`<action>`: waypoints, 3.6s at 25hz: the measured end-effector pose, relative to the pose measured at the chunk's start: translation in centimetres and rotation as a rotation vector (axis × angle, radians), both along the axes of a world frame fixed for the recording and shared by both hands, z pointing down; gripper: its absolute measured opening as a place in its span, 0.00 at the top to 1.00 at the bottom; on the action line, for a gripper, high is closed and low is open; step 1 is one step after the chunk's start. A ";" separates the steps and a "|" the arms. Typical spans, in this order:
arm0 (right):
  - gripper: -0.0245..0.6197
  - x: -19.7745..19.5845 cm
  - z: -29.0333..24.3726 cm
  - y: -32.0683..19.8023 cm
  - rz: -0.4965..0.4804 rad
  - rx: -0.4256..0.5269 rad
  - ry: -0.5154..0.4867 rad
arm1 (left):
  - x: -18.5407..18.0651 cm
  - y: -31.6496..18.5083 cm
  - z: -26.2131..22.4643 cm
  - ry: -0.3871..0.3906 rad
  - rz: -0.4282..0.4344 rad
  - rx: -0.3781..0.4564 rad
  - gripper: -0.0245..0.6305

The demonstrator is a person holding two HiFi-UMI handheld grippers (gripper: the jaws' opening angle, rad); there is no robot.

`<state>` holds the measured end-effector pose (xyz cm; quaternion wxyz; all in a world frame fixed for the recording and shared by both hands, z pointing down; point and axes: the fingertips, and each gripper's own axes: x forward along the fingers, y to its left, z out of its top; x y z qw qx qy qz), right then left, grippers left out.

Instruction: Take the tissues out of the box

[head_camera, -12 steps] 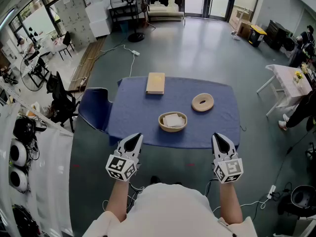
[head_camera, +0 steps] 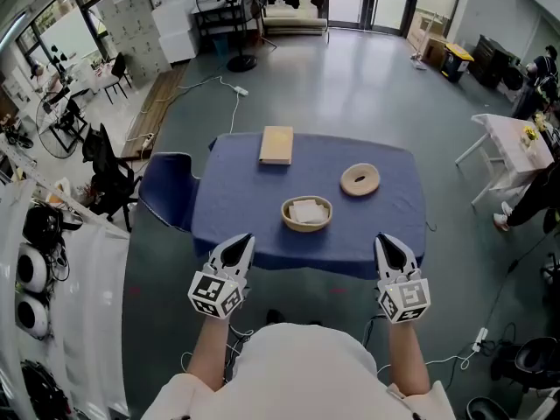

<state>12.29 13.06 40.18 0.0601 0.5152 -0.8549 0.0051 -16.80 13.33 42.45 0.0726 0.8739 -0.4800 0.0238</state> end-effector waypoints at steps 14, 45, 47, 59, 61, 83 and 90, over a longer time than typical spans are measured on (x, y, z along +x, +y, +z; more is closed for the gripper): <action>0.90 -1.0 0.1 0.1 0.000 -0.008 -0.030 | -0.5 0.0 0.3 0.015 0.012 -0.009 0.95; 0.90 -7.3 2.7 -0.5 0.069 -0.081 -0.011 | -6.6 -1.3 2.9 0.021 0.078 -0.057 0.83; 0.90 -7.4 2.9 -0.7 0.079 -0.086 -0.012 | -6.9 -1.5 3.2 0.014 0.086 -0.064 0.83; 0.90 -8.6 4.2 -4.6 0.041 -0.121 -0.001 | -7.1 -5.1 4.3 0.007 0.073 -0.101 0.84; 0.90 -8.3 4.8 -6.2 0.034 -0.132 -0.004 | -6.7 -6.4 4.6 0.011 0.063 -0.105 0.84; 0.90 -2.3 9.8 -24.5 -0.135 -0.253 -0.021 | 1.4 -21.0 6.8 -0.015 -0.059 -0.184 0.84; 0.90 -1.4 13.2 -27.5 -0.183 -0.325 -0.026 | 2.9 -23.7 9.6 -0.054 -0.080 -0.237 0.84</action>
